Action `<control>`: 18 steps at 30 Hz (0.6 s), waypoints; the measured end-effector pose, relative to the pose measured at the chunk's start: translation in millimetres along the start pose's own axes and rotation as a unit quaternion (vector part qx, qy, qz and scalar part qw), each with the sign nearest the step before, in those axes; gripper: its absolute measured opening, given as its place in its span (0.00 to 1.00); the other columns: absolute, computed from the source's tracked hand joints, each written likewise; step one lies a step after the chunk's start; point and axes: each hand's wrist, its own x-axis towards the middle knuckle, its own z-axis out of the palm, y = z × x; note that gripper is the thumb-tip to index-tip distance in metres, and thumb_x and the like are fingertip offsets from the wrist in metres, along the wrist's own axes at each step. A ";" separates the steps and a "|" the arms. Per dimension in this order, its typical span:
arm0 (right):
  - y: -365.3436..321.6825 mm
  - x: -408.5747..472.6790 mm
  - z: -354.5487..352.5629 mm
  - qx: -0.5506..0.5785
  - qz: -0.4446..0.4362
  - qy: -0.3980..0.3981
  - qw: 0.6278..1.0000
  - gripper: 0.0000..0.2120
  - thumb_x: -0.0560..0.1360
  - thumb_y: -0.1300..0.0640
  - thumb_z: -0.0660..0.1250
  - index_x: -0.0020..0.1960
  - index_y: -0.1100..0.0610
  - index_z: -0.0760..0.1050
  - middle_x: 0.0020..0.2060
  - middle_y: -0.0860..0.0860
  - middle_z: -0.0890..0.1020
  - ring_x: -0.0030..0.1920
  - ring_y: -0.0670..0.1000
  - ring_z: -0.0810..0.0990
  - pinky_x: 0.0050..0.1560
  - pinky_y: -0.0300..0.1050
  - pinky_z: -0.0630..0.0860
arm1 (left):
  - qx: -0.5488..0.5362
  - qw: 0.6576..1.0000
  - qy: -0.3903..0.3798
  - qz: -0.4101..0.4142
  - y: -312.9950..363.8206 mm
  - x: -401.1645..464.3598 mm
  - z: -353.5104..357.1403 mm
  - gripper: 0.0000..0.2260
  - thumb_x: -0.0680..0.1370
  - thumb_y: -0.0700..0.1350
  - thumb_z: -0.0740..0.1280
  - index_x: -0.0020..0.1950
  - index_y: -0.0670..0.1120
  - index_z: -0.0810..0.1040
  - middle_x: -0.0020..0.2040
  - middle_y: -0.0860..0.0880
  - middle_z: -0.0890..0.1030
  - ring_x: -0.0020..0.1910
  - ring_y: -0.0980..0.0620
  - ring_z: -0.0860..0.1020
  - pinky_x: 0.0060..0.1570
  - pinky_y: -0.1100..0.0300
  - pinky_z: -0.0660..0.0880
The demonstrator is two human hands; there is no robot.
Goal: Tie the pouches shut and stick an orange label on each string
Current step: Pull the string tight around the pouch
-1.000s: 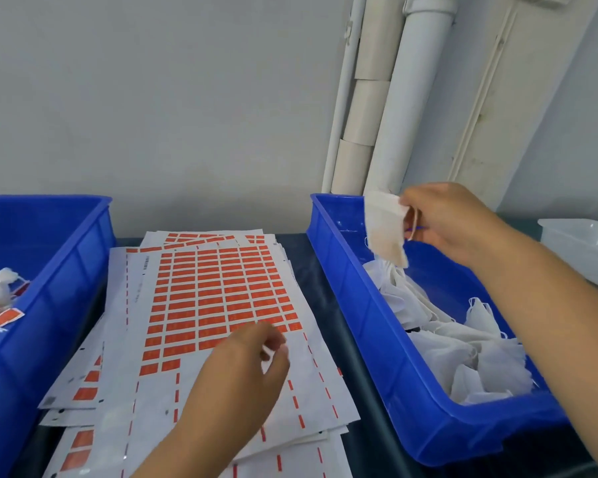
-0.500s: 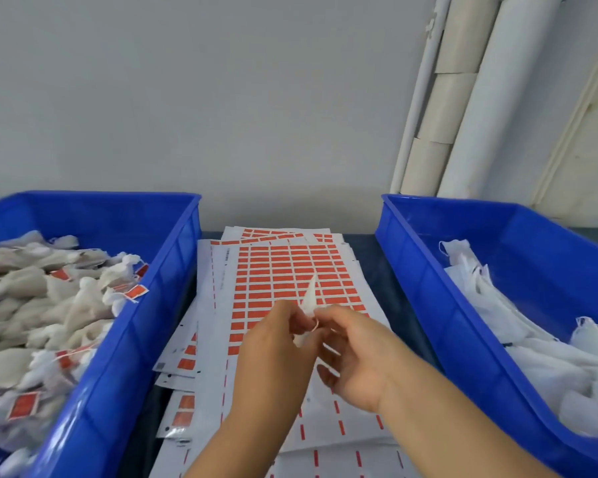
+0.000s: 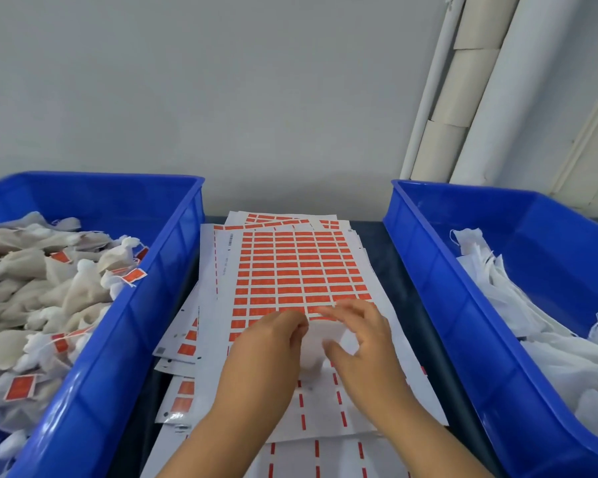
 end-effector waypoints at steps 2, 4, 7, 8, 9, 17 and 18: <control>0.9 3.6 1.8 -0.025 -0.049 -0.032 0.998 0.10 0.74 0.47 0.67 0.48 0.31 0.70 0.61 0.33 0.64 0.63 0.36 0.60 0.64 0.34 0.56 | 0.012 0.999 0.002 0.030 -0.6 0.3 -3.3 0.10 0.79 0.48 0.62 0.58 0.56 0.76 0.53 0.59 0.78 0.45 0.62 0.71 0.47 0.76 0.63; -0.6 9.3 2.7 -0.014 -0.053 -0.047 0.997 0.05 0.73 0.43 0.65 0.48 0.34 0.74 0.60 0.31 0.65 0.62 0.35 0.60 0.61 0.31 0.56 | 0.029 0.998 0.005 0.050 -1.0 1.6 -6.6 0.10 0.79 0.49 0.62 0.59 0.56 0.76 0.55 0.59 0.77 0.45 0.63 0.68 0.44 0.79 0.59; -4.0 17.8 3.8 0.009 -0.046 -0.050 0.998 0.03 0.70 0.40 0.64 0.43 0.37 0.74 0.53 0.27 0.67 0.57 0.33 0.67 0.51 0.23 0.61 | 0.045 0.998 0.013 0.036 -2.2 7.0 -10.8 0.05 0.78 0.50 0.62 0.54 0.58 0.72 0.49 0.61 0.74 0.42 0.61 0.70 0.40 0.77 0.62; -4.9 19.5 3.7 0.022 -0.039 -0.046 0.998 0.02 0.71 0.42 0.66 0.41 0.37 0.73 0.50 0.26 0.68 0.54 0.32 0.69 0.46 0.21 0.63 | 0.044 0.999 0.019 0.017 -2.7 9.2 -12.9 0.03 0.78 0.50 0.61 0.51 0.58 0.69 0.46 0.61 0.71 0.39 0.59 0.71 0.38 0.76 0.63; -3.2 21.1 4.6 0.025 -0.040 -0.039 0.998 0.04 0.72 0.44 0.67 0.40 0.37 0.72 0.49 0.25 0.68 0.52 0.28 0.69 0.42 0.19 0.65 | 0.038 0.999 0.031 -0.004 -3.4 11.6 -14.8 0.03 0.79 0.51 0.60 0.49 0.58 0.67 0.44 0.61 0.69 0.37 0.59 0.71 0.37 0.75 0.64; 12.4 26.3 9.7 0.043 -0.036 -0.086 0.995 0.04 0.76 0.47 0.66 0.42 0.43 0.76 0.42 0.18 0.72 0.48 0.19 0.66 0.33 0.19 0.68 | -0.040 0.988 0.119 -0.085 -14.9 28.3 -20.6 0.04 0.79 0.48 0.61 0.46 0.56 0.68 0.38 0.63 0.68 0.38 0.61 0.72 0.38 0.69 0.70; 13.1 27.0 9.6 0.057 -0.021 -0.109 0.992 0.04 0.76 0.48 0.66 0.43 0.44 0.77 0.41 0.20 0.74 0.46 0.21 0.69 0.32 0.22 0.69 | -0.048 0.988 0.121 -0.088 -16.3 29.6 -18.2 0.04 0.79 0.48 0.61 0.46 0.56 0.69 0.38 0.63 0.68 0.38 0.61 0.72 0.38 0.68 0.70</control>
